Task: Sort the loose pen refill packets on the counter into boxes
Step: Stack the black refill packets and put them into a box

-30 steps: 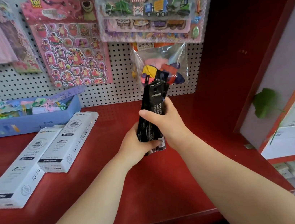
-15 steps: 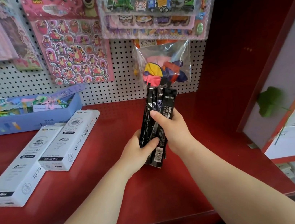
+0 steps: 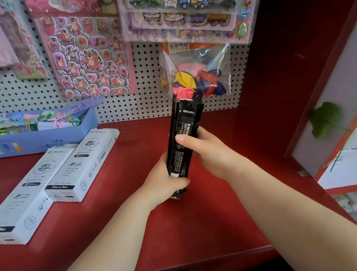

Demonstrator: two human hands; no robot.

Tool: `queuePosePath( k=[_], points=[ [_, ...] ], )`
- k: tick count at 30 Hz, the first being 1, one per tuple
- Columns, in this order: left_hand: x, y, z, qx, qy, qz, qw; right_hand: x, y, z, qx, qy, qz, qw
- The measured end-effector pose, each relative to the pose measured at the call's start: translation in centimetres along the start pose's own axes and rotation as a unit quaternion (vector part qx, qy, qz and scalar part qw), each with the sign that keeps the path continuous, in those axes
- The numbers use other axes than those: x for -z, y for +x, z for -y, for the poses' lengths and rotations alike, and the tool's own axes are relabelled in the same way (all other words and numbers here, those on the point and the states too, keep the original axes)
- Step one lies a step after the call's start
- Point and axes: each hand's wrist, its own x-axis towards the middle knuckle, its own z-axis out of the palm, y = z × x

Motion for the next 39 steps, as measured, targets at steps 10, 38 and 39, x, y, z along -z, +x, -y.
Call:
queuePosePath(
  k=[10, 38, 39],
  points=[
    [0.0, -0.2, -0.9, -0.004, 0.004, 0.001, 1.000, -0.6, 1.0, 0.8, 0.042, 0.030, -0.059, 0.997],
    [1.9, -0.4, 0.3, 0.049, -0.072, 0.084, 0.993, 0.4, 1.0, 0.2, -0.046, -0.011, 0.093, 0.995],
    [2.0, -0.5, 0.2, 0.056, -0.077, 0.100, 0.990, 0.6, 0.8, -0.3, -0.049, -0.040, 0.111, 0.992]
  ],
)
